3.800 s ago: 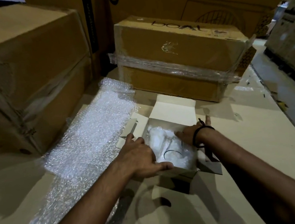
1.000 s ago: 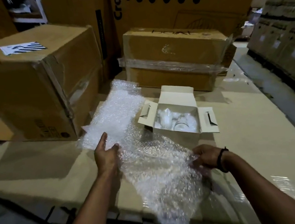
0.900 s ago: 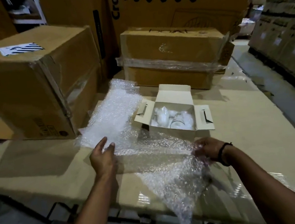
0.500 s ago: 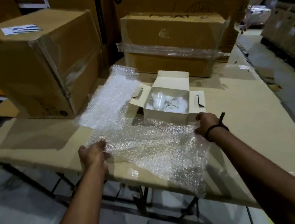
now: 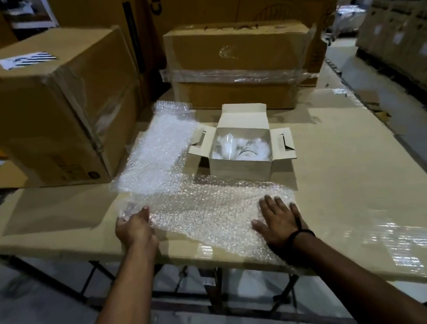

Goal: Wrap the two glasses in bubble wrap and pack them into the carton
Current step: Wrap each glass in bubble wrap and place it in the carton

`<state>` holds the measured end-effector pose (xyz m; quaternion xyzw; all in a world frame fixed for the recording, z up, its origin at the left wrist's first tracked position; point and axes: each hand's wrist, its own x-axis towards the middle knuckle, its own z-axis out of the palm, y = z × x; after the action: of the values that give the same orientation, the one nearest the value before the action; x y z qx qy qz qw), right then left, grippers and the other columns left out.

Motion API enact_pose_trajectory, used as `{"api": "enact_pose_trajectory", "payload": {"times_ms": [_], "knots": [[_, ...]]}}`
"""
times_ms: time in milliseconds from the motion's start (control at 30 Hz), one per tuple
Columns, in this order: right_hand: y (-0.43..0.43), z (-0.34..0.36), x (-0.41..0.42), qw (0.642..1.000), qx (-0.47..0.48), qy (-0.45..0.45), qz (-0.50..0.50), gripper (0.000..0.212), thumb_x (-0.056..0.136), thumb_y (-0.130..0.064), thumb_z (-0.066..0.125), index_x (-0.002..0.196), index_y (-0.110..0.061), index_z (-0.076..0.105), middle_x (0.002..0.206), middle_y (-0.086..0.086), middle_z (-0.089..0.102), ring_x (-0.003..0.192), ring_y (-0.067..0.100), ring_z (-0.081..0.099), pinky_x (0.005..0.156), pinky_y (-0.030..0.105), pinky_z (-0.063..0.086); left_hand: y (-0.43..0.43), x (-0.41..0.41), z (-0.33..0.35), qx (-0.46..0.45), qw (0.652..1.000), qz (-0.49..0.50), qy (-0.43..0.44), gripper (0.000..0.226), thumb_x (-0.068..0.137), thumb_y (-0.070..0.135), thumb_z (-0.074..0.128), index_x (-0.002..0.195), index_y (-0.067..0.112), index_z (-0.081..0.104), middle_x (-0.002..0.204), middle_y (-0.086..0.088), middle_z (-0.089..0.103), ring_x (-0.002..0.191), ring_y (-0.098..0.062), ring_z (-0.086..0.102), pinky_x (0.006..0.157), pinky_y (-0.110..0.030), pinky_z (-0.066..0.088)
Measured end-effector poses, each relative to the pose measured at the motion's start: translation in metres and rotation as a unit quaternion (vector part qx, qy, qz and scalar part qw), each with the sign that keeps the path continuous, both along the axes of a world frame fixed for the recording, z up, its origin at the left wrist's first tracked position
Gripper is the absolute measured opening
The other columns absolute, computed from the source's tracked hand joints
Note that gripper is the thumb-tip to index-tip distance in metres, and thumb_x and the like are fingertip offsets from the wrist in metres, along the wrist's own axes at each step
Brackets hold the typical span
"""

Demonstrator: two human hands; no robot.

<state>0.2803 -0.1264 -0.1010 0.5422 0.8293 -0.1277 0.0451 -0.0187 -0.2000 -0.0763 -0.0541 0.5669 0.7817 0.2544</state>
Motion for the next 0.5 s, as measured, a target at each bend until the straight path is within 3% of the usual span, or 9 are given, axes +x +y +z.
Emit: {"api": "enact_pose_trajectory", "payload": {"times_ms": [67,100,167,233,333,400,433,500], "knots": [[0.002,0.000,-0.004,1.000,-0.007,-0.002,-0.011,0.072,0.094,-0.062,0.020,0.153,-0.024,0.003,0.160,-0.006,-0.006,0.147,0.015,-0.008,0.118,0.044,-0.006,-0.004,0.002,0.004,0.004,0.995,-0.049,0.091,0.039,0.084,-0.017,0.058,0.106,0.015,0.062,0.105,-0.007,0.065,0.093,-0.019,0.061,0.086,-0.030,0.051],[0.004,0.003,-0.007,1.000,-0.001,-0.006,-0.018,0.071,0.094,-0.061,0.023,0.153,-0.024,0.008,0.161,-0.004,-0.002,0.147,0.016,-0.004,0.118,0.044,-0.004,-0.006,0.006,0.008,0.008,0.987,-0.082,0.137,0.040,0.086,-0.017,0.055,0.111,0.014,0.061,0.112,-0.007,0.064,0.100,-0.017,0.060,0.091,-0.028,0.049],[0.009,0.009,-0.016,0.999,0.041,0.014,-0.030,0.062,0.095,-0.055,0.032,0.147,-0.021,0.029,0.158,0.001,0.019,0.146,0.020,0.014,0.117,0.042,0.009,-0.009,0.013,0.011,0.004,0.962,-0.151,0.225,0.034,0.091,-0.010,0.055,0.116,0.011,0.063,0.116,-0.006,0.065,0.103,-0.012,0.060,0.088,-0.015,0.048],[0.008,0.027,-0.031,0.988,0.072,0.123,-0.063,0.047,0.096,-0.047,0.041,0.130,-0.016,0.053,0.141,0.006,0.049,0.131,0.023,0.043,0.105,0.034,0.032,-0.010,0.023,0.012,-0.016,0.930,-0.203,0.304,0.027,0.094,-0.002,0.057,0.117,0.009,0.066,0.115,-0.004,0.067,0.103,-0.010,0.061,0.084,-0.006,0.046],[0.010,0.060,-0.060,0.913,-0.037,0.373,-0.160,0.051,0.094,-0.051,0.045,0.098,-0.005,0.067,0.102,0.014,0.069,0.089,0.027,0.063,0.074,0.032,0.045,-0.010,0.041,0.017,-0.011,0.881,-0.273,0.387,0.031,0.092,-0.002,0.061,0.113,0.020,0.064,0.109,-0.001,0.067,0.095,0.004,0.062,0.084,-0.003,0.044],[0.016,0.083,-0.076,0.828,-0.167,0.487,-0.222,0.062,0.089,-0.063,0.044,0.101,-0.005,0.064,0.099,0.016,0.069,0.075,0.026,0.065,0.063,0.033,0.049,-0.010,0.052,0.016,-0.005,0.829,-0.322,0.457,0.039,0.088,-0.005,0.064,0.110,0.027,0.066,0.105,0.002,0.068,0.089,0.010,0.062,0.083,-0.004,0.044],[0.019,0.094,-0.082,0.791,-0.226,0.514,-0.243,0.064,0.085,-0.067,0.046,0.105,-0.009,0.062,0.101,0.014,0.068,0.073,0.026,0.067,0.059,0.031,0.052,-0.010,0.057,0.014,-0.003,0.796,-0.347,0.495,0.042,0.086,-0.006,0.065,0.110,0.028,0.068,0.102,0.009,0.067,0.088,0.005,0.062,0.083,-0.005,0.044],[0.022,0.110,-0.090,0.786,-0.259,0.510,-0.235,0.056,0.080,-0.065,0.058,0.105,-0.015,0.059,0.099,0.010,0.067,0.072,0.026,0.069,0.056,0.031,0.056,-0.012,0.067,0.011,0.013,0.730,-0.392,0.560,0.044,0.083,-0.006,0.067,0.113,0.026,0.068,0.104,0.025,0.064,0.088,0.000,0.060,0.082,-0.010,0.047]]}}
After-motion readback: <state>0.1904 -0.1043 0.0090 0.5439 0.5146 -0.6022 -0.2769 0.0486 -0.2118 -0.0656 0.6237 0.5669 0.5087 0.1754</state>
